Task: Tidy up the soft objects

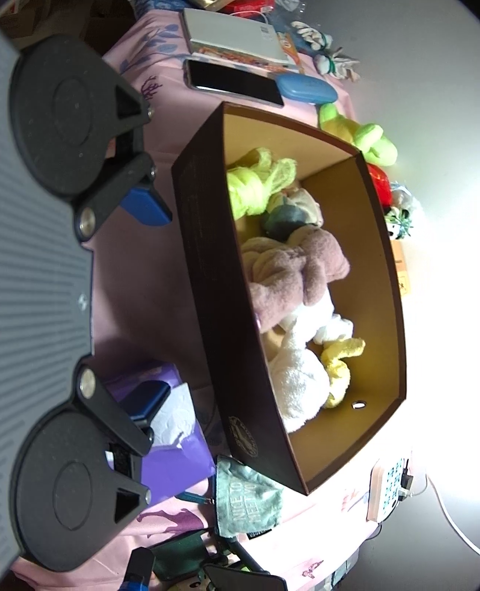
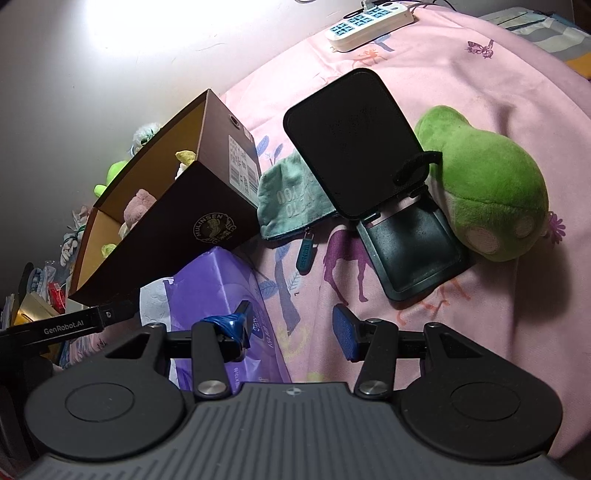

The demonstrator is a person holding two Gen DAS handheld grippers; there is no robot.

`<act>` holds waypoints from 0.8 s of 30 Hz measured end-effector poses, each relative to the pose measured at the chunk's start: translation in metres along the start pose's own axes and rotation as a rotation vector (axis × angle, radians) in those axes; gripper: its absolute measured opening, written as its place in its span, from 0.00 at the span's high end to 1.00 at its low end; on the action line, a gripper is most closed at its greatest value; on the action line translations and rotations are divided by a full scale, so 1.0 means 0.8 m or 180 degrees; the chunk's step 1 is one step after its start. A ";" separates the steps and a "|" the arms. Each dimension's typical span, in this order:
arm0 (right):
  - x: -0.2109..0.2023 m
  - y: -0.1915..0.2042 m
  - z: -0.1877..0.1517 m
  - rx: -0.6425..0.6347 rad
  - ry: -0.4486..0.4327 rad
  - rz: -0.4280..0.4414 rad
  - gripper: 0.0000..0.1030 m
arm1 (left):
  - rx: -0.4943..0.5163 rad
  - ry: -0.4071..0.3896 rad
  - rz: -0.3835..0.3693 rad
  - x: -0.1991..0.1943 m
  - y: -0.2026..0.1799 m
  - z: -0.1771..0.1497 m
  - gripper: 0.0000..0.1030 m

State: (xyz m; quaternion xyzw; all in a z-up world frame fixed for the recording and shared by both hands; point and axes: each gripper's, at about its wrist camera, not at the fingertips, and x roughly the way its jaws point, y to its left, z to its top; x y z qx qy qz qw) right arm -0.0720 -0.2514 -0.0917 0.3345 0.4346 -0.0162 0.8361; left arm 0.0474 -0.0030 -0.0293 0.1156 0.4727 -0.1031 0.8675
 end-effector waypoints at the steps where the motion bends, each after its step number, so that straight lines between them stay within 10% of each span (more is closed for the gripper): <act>1: 0.000 -0.003 0.000 0.0018 0.0015 -0.0008 0.69 | 0.0023 -0.0014 -0.0013 -0.002 -0.003 0.002 0.10; 24: -0.026 -0.083 0.068 -0.0268 0.0297 0.0407 0.68 | -0.0218 0.0006 -0.0443 -0.008 -0.124 0.027 0.10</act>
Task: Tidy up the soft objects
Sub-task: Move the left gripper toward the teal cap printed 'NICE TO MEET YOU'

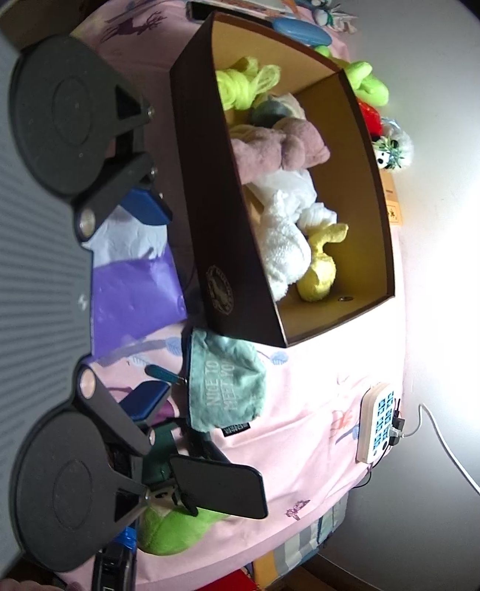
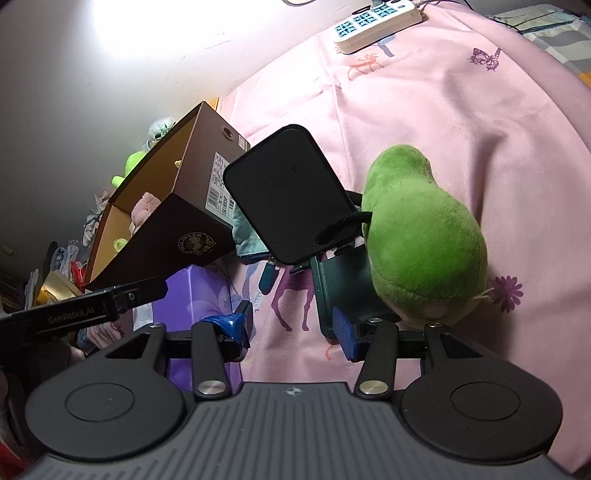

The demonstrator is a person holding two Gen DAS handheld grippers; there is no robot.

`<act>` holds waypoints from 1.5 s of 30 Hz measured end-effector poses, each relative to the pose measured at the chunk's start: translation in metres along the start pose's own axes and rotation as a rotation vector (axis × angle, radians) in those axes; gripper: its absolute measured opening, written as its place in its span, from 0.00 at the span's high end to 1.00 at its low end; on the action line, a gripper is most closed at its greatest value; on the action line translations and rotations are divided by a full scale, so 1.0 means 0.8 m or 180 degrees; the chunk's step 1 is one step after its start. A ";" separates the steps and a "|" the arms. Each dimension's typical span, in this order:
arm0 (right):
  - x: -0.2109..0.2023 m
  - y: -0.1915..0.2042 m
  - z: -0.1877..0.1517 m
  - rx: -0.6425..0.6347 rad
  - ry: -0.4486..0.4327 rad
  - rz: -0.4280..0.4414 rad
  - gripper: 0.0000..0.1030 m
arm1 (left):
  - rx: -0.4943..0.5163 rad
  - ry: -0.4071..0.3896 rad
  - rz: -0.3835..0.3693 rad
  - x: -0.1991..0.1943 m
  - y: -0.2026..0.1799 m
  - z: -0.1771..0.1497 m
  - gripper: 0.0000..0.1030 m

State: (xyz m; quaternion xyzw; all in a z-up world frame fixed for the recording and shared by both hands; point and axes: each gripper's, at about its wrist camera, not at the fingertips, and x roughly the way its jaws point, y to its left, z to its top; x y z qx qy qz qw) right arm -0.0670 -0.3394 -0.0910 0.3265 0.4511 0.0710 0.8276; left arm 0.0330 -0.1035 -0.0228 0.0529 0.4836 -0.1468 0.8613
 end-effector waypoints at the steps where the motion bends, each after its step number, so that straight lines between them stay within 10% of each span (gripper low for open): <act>1: -0.003 -0.005 0.002 -0.0008 0.0005 0.0023 0.68 | -0.0098 0.0024 -0.0048 0.003 -0.001 0.003 0.09; 19: -0.035 -0.064 0.016 -0.0080 0.0165 0.0623 0.69 | -0.1357 0.0167 -0.0570 0.068 -0.020 0.052 0.09; 31: -0.057 -0.079 0.030 -0.0154 0.0237 0.0999 0.68 | -0.1443 0.0368 -0.0365 0.110 -0.036 0.072 0.09; 45: -0.039 -0.074 0.158 -0.0023 -0.0124 0.1251 0.68 | -0.1476 0.0345 -0.0340 0.106 -0.026 0.051 0.09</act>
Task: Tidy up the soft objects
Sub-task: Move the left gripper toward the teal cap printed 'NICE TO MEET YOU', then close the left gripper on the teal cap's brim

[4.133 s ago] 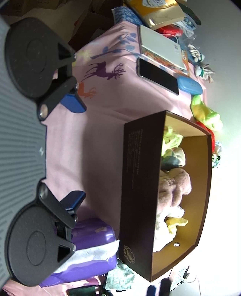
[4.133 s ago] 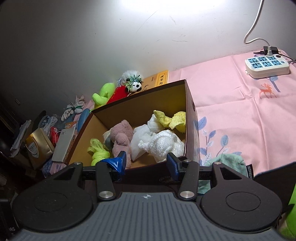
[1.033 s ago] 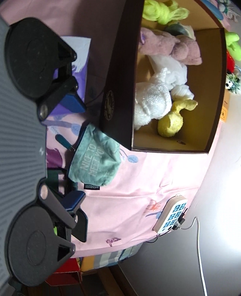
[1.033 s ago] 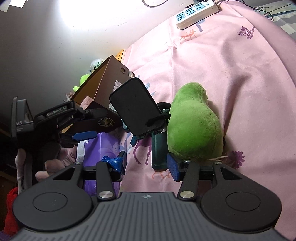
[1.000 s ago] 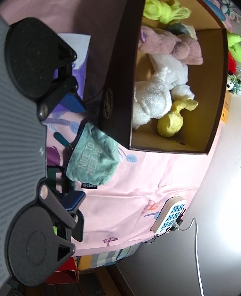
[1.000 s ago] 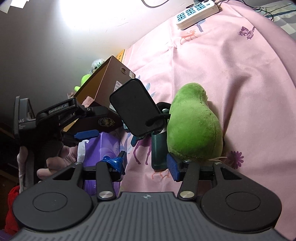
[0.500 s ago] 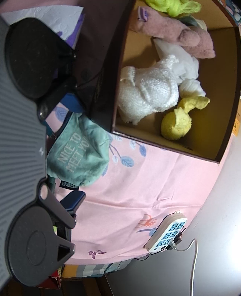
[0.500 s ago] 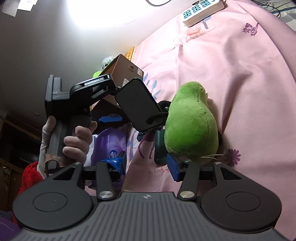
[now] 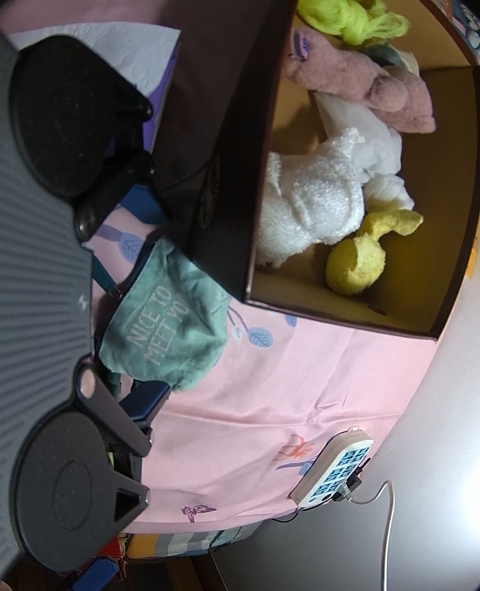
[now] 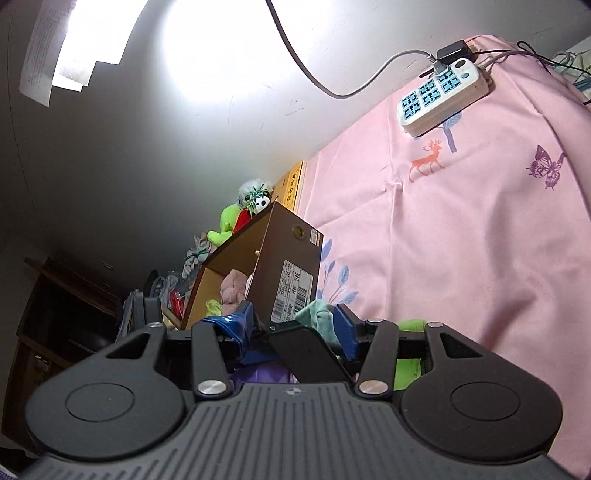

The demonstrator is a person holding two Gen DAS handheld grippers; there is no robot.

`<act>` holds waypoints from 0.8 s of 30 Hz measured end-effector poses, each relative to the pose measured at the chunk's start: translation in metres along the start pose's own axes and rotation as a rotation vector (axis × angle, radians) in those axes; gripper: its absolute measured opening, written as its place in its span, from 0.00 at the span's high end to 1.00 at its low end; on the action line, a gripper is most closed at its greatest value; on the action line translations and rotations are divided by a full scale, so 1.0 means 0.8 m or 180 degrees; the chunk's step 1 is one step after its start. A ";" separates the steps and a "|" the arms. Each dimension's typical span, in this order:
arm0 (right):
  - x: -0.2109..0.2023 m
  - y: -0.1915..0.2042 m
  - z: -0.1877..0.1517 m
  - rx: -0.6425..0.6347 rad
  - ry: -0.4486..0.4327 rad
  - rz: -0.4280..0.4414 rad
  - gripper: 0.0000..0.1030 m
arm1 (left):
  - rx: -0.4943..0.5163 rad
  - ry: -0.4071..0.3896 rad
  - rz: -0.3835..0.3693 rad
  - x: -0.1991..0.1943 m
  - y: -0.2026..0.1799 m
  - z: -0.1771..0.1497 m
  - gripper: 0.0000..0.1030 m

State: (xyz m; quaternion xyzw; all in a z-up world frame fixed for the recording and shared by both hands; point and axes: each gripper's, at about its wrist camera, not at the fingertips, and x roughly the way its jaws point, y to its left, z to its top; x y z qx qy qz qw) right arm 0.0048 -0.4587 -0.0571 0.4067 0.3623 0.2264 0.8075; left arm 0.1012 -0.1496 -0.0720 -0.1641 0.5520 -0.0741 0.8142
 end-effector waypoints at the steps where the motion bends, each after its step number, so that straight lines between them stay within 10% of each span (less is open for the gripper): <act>1: 0.004 -0.003 0.000 0.0041 0.0021 0.0016 0.68 | -0.0003 0.0023 -0.0039 0.002 -0.003 0.001 0.09; 18: -0.009 -0.044 -0.037 0.0504 -0.0029 -0.0123 0.68 | -0.0202 0.0039 0.0261 0.049 -0.027 0.016 0.10; 21: -0.007 -0.048 -0.040 0.0564 -0.0025 -0.0130 0.68 | -0.0206 0.0046 0.0310 0.051 -0.029 0.017 0.19; 24: -0.005 -0.049 -0.042 0.0586 -0.0016 -0.0123 0.68 | -0.0189 0.0042 0.0371 0.049 -0.029 0.017 0.55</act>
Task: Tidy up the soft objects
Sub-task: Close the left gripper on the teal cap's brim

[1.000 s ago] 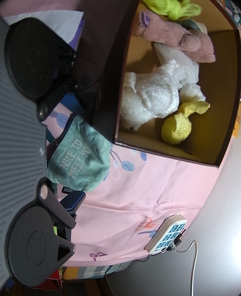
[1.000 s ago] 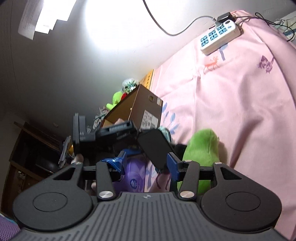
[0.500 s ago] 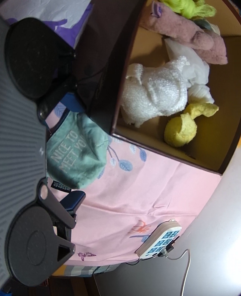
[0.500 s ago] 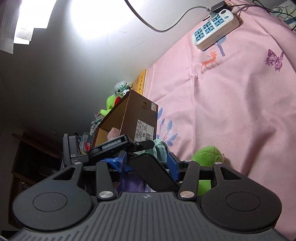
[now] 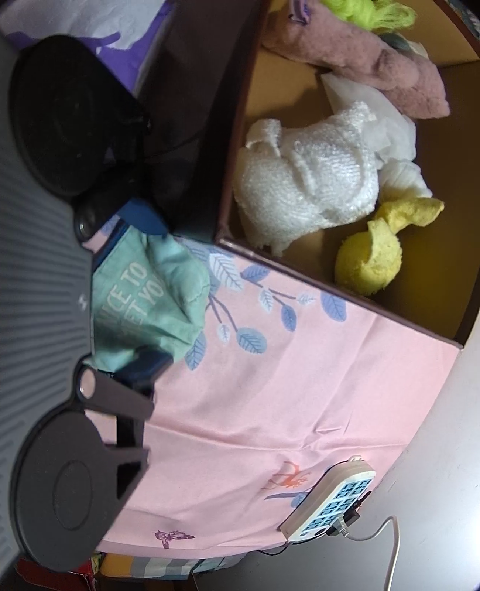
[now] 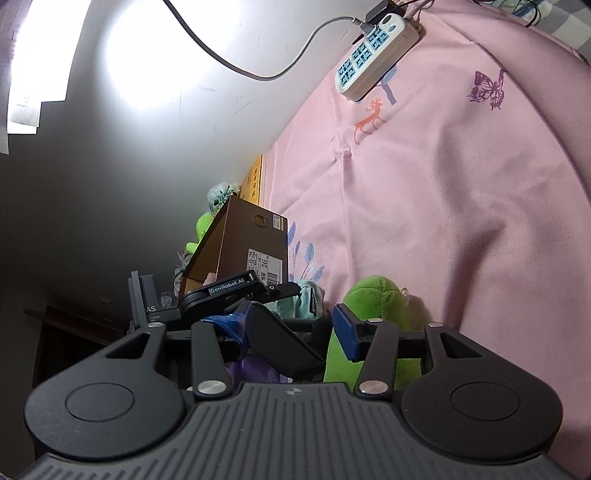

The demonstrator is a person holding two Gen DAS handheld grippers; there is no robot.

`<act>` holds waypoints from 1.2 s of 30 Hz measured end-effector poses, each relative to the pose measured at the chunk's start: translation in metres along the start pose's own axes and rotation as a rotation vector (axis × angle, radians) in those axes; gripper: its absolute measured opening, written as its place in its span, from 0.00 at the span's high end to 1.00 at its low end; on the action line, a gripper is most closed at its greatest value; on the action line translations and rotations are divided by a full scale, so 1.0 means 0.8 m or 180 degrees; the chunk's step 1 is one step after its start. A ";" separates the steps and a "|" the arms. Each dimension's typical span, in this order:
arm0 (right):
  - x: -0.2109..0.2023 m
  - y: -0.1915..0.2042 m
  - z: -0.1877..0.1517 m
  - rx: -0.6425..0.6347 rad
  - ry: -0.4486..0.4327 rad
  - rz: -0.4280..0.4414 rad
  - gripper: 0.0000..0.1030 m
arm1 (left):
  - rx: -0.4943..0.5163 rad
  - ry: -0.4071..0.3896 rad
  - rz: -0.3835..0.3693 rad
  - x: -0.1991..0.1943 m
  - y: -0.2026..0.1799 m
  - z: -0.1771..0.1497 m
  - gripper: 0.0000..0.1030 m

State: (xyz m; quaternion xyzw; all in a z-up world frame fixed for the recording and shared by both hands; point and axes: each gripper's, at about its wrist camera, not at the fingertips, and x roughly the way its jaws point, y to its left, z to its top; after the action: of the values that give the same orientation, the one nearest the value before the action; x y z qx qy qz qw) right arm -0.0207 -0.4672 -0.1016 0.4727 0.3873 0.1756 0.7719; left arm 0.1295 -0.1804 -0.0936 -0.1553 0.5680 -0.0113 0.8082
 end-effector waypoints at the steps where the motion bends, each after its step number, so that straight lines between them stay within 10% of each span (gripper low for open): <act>1: 0.001 0.000 0.000 0.0005 0.0002 0.0002 0.68 | -0.0013 -0.0006 0.0038 0.000 0.001 -0.001 0.64; 7: 0.002 -0.002 0.000 0.0020 -0.0011 0.0019 0.68 | -0.0249 -0.0024 0.0029 0.008 0.026 -0.005 1.00; 20: -0.001 -0.005 -0.002 0.0004 -0.0016 0.0017 0.68 | -0.0160 0.0010 -0.0492 -0.039 0.050 -0.015 0.99; 21: -0.001 -0.006 -0.002 0.0016 -0.0011 0.0025 0.68 | -0.0180 0.0049 -0.0562 -0.041 0.053 -0.018 0.97; 23: 0.000 -0.008 -0.002 0.0043 -0.0001 0.0028 0.68 | -0.0207 0.0045 -0.0543 -0.048 0.056 -0.024 0.45; 24: 0.000 -0.008 -0.003 0.0049 0.0000 0.0026 0.68 | -0.0195 0.0006 -0.0524 -0.050 0.055 -0.027 0.40; 36: 0.001 -0.011 -0.008 0.0075 0.0024 0.0008 0.68 | -0.0355 0.0115 -0.0557 -0.032 0.054 -0.040 0.41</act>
State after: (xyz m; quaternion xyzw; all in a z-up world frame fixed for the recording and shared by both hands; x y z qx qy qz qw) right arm -0.0258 -0.4674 -0.1115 0.4815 0.3916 0.1738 0.7646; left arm 0.0841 -0.1420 -0.0911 -0.2488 0.5664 -0.0530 0.7839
